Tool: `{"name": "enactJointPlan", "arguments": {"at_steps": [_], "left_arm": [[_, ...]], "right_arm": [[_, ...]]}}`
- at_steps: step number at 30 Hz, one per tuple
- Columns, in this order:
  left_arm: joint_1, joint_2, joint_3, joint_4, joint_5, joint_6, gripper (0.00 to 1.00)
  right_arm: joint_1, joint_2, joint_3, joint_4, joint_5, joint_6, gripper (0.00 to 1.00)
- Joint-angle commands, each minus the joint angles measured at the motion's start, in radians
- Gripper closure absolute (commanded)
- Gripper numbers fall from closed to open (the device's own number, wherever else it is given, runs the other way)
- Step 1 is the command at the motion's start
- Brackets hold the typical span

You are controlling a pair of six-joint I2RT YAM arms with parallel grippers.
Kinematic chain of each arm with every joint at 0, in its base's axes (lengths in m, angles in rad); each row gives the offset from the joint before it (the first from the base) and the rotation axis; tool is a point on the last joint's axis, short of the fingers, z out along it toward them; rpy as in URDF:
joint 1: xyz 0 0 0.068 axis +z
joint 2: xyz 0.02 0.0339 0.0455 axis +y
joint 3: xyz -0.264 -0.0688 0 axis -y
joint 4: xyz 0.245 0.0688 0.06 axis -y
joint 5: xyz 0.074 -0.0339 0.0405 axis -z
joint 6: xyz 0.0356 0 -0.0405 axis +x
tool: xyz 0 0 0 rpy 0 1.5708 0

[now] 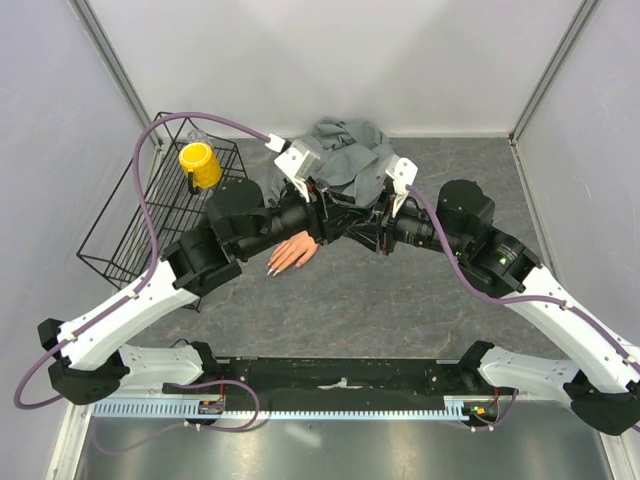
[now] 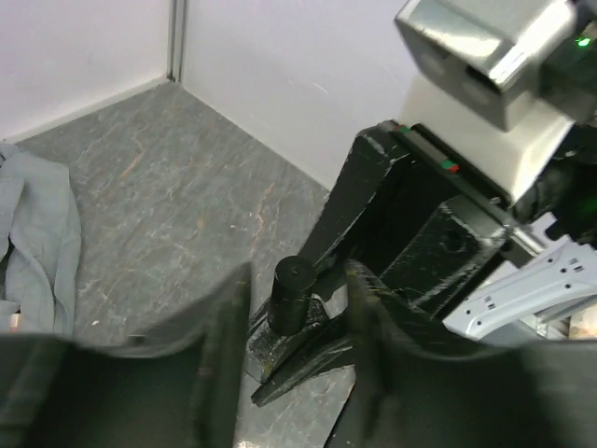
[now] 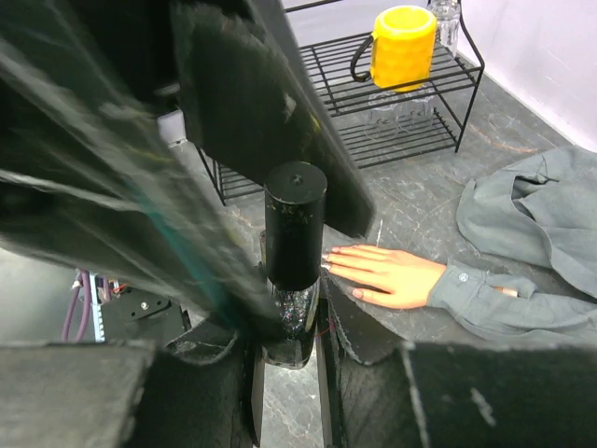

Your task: Paint the nails

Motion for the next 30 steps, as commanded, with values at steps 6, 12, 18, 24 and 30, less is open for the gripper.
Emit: {"name": "enactJointPlan", "arguments": {"at_steps": [6,12,18,24,30], "left_arm": [[-0.018,0.017,0.055,0.007,0.097,0.088,0.98],[0.063,0.051,0.033,0.212,0.965,0.03,0.98],[0.112,0.093,0.026,0.41,1.185,-0.2,0.98],[0.158,0.034,0.116,0.043,0.853,-0.009,0.59],[0.157,-0.065,0.098,-0.004,0.495,0.022,0.2]], "right_arm": [[-0.001,-0.036,0.044,0.031,0.018,-0.012,1.0],[0.001,-0.072,-0.016,0.073,-0.458,-0.043,1.0],[0.001,-0.1,-0.116,0.435,-0.806,0.264,1.0],[-0.006,-0.108,-0.054,0.185,-0.522,0.08,1.0],[-0.004,-0.051,0.01,0.063,-0.231,0.019,1.0]]}}
